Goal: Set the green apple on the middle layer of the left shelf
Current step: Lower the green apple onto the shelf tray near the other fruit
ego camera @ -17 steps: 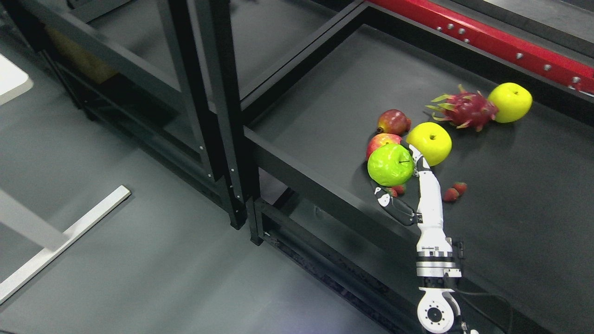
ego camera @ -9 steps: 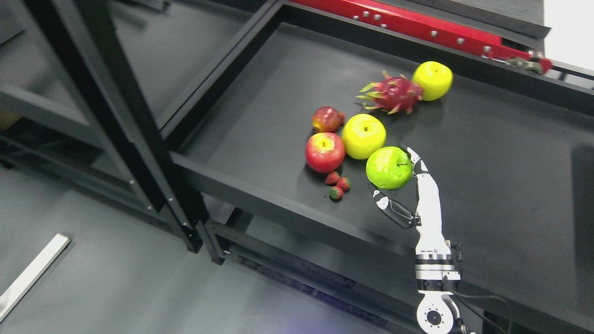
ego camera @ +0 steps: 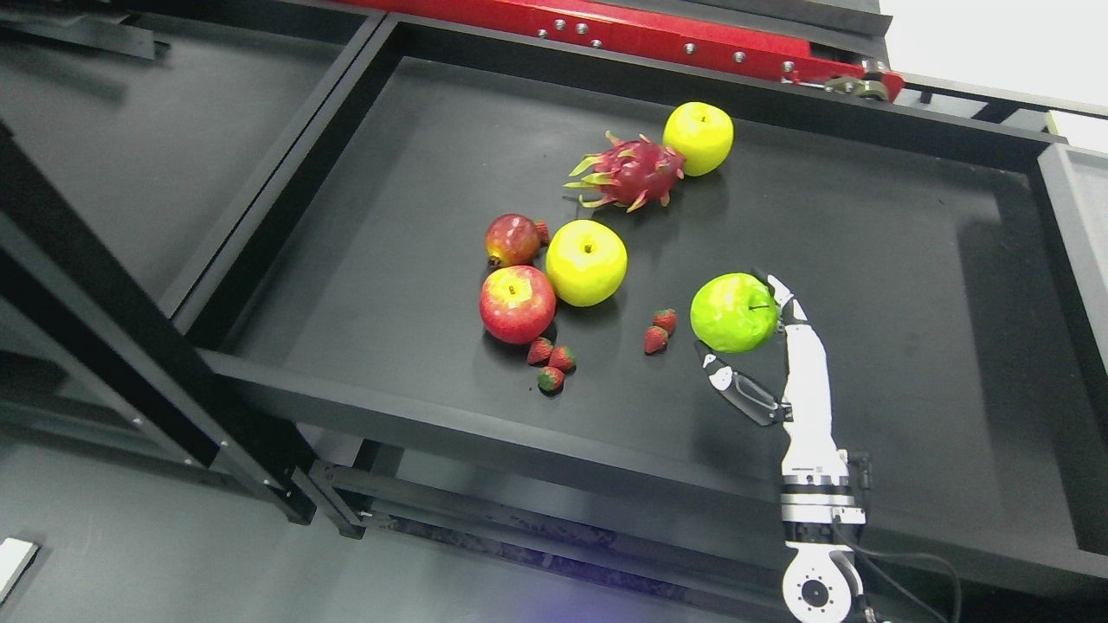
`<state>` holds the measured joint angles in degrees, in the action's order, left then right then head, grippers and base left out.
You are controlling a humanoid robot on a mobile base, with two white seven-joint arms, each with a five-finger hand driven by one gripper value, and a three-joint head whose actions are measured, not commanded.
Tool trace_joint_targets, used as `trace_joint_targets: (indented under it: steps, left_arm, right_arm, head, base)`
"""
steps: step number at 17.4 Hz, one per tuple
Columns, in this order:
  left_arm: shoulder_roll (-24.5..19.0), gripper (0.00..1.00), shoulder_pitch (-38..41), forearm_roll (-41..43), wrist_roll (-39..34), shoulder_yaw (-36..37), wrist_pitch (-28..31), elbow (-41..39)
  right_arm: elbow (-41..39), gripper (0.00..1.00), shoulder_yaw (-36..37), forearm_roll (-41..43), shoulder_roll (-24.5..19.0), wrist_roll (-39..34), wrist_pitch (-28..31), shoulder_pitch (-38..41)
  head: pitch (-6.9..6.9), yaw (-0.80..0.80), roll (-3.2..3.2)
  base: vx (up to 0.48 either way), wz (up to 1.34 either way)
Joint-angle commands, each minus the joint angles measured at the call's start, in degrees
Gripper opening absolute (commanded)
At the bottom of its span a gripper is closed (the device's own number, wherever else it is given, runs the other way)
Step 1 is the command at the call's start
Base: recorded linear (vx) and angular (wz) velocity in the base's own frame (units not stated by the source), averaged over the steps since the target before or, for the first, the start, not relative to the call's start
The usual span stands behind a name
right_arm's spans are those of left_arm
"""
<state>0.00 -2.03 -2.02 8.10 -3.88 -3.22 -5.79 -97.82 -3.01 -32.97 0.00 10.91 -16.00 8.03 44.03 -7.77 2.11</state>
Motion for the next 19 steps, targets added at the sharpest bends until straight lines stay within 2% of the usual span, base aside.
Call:
trace_joint_targets:
  steps: [1, 2, 5, 9, 10, 11, 13, 15, 17, 19]
  left_arm:
    - [-1.00, 1.00, 0.00, 0.00, -0.01, 0.10, -0.03, 0.07]
    - [-1.00, 1.00, 0.00, 0.00, -0.01, -0.07, -0.03, -0.01]
    - [-1.00, 1.00, 0.00, 0.00, -0.01, 0.10, -0.03, -0.01]
    - [-1.00, 1.00, 0.00, 0.00, -0.01, 0.10, -0.03, -0.01]
    - [-1.00, 1.00, 0.00, 0.00, -0.01, -0.07, -0.03, 0.07]
    - [-1.00, 1.00, 0.00, 0.00, -0.01, -0.07, -0.03, -0.01]
    - [-1.00, 1.00, 0.00, 0.00, -0.01, 0.10, -0.03, -0.01]
    - [-1.00, 1.00, 0.00, 0.00, -0.01, 0.10, -0.03, -0.01]
    - [-1.00, 1.00, 0.00, 0.00, -0.01, 0.10, -0.03, 0.07]
    - [-1.00, 1.00, 0.00, 0.00, -0.01, -0.07, -0.03, 0.07]
  right_arm:
    - [0.17, 0.01, 3.97, -0.43, 1.00, 0.16, 1.14, -0.64]
    - [1.39, 0.01, 4.33, -0.86, 1.00, -0.10, 2.80, -1.52]
    - [15.16, 0.02, 3.89, -1.31, 2.28, -6.49, 10.70, -11.43]
    - [24.77, 0.06, 0.30, -1.57, 2.38, -10.38, 12.83, -16.46]
    - [25.56, 0.14, 0.20, -1.49, 1.94, -10.47, 13.01, -16.64]
    - [25.75, 0.31, 0.63, -0.79, 1.67, -10.39, 13.44, -16.56]
    - [25.57, 0.97, 2.21, 2.80, 1.41, -9.86, 13.36, -15.77]
    - [24.87, 1.00, 3.10, 8.86, 1.49, -9.95, 10.48, -14.54]
    - [24.17, 1.00, 3.53, 11.08, 1.41, -10.03, 6.96, -14.01]
    - [21.11, 1.00, 4.50, 12.13, 1.00, -10.04, 6.68, -12.87]
  head:
    - [0.00, 0.00, 0.00]
    - [0.00, 0.00, 0.00]
    - [0.00, 0.00, 0.00]
    - [-0.01, 0.00, 0.00]
    - [-0.01, 0.00, 0.00]
    - [-0.01, 0.00, 0.00]
    - [-0.01, 0.00, 0.00]
    - [-0.01, 0.00, 0.00]
    - [-0.01, 0.00, 0.00]
    - [-0.01, 0.00, 0.00]
  base:
    - [0.055, -0.20]
    - [0.055, -0.20]
    - [0.044, -0.16]
    - [0.029, -0.10]
    - [0.025, -0.06]
    - [0.027, -0.05]
    - [0.023, -0.07]
    - [0.015, -0.05]
    - [0.006, -0.01]
    - [0.000, 0.00]
